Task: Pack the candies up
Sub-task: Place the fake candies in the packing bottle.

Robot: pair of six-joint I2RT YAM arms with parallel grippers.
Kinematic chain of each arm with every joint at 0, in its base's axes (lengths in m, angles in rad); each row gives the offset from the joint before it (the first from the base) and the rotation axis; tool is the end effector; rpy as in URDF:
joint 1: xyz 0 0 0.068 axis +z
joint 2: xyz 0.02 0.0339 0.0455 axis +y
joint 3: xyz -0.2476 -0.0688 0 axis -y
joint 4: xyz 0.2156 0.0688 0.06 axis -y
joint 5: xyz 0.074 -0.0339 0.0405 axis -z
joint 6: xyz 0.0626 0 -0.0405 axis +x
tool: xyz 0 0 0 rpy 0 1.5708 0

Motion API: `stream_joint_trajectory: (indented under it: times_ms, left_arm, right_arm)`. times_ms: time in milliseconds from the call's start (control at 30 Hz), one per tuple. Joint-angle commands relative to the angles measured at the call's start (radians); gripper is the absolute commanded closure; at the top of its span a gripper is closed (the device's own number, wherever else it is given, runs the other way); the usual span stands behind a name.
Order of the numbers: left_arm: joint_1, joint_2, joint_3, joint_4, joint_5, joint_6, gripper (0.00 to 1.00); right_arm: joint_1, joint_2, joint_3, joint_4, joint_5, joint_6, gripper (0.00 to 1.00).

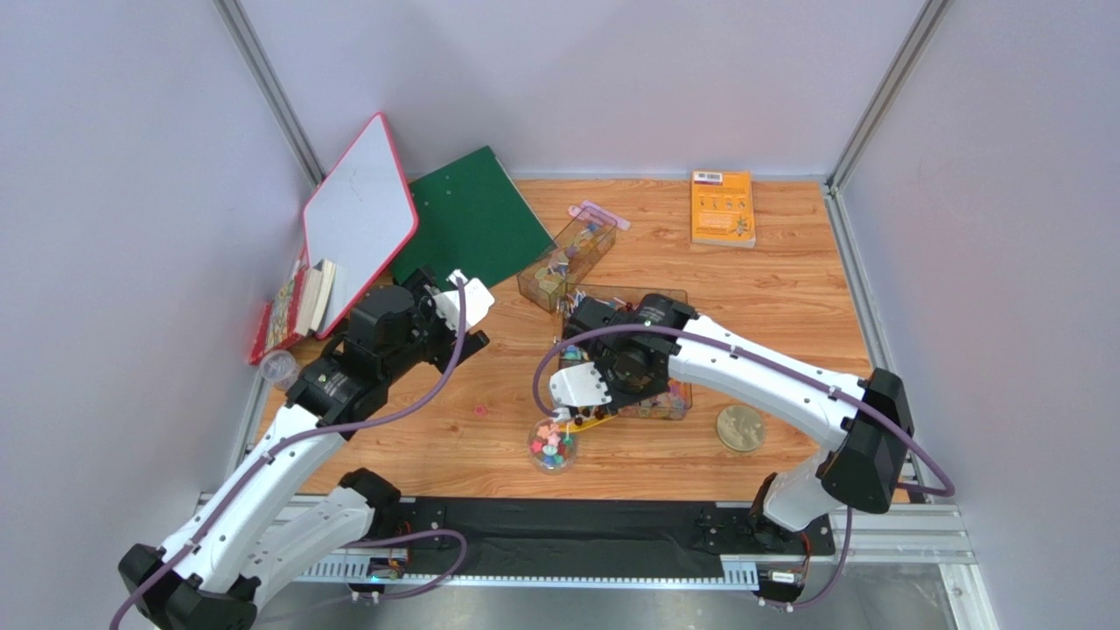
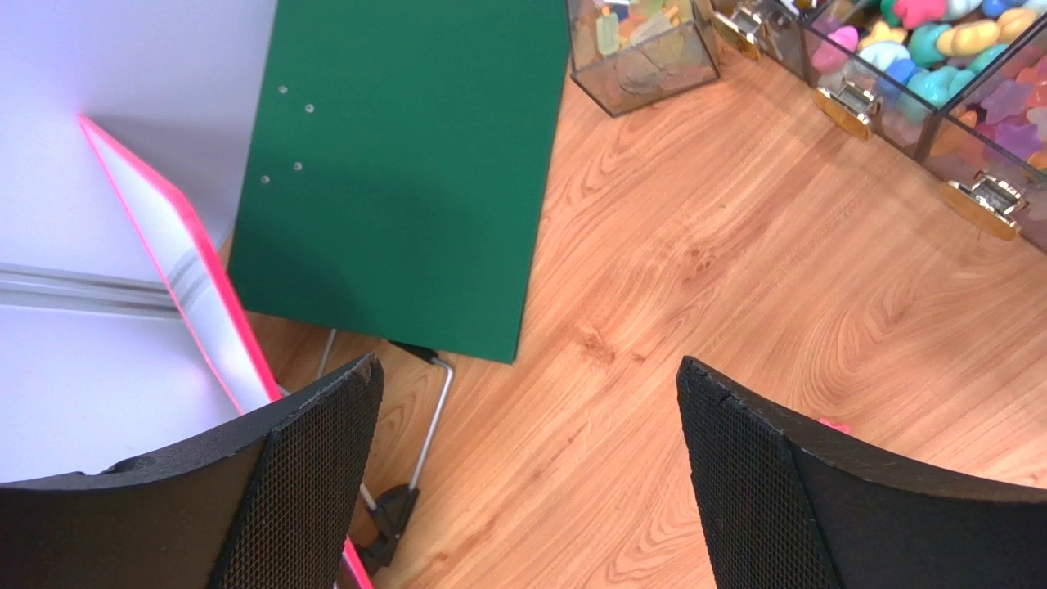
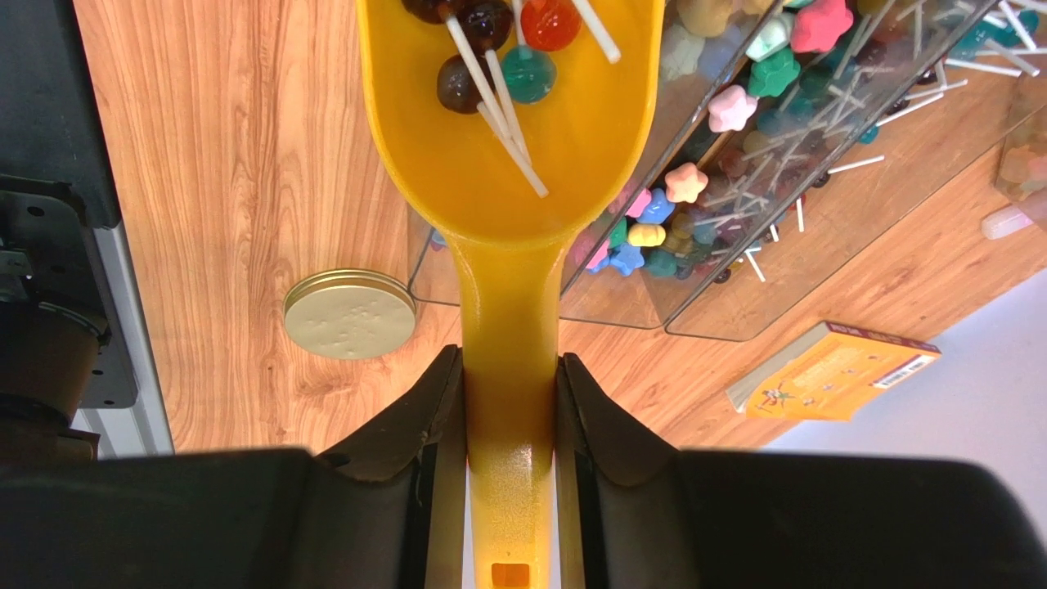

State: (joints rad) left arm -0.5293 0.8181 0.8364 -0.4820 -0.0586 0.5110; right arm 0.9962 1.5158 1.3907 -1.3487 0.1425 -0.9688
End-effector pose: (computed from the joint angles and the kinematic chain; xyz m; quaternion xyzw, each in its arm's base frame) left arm 0.1635 -0.0914 0.2971 0.4092 0.7455 0.0201 0.5257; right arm 0.1384 0.1974 0.2580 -0.8269 0.5558 -0.0704 0.0493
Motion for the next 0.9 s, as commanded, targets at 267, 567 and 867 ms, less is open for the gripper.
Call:
stream_joint_trajectory:
  times_ms: [267,567,867]
  left_arm:
    - [0.022,-0.102,-0.034,0.005,0.046,-0.051,0.05]
    - [0.034,-0.114,-0.039,0.016,0.072,-0.062,0.06]
    - [0.035,-0.114,-0.033,0.005,0.092,-0.071,0.06]
  right_arm:
    - [0.153,0.07,0.042,-0.159,0.255,0.122,1.0]
    - [0.197,0.058,0.03,-0.199,0.342,0.111,1.0]
    - [0.197,0.032,0.034,-0.213,0.344,0.131,1.0]
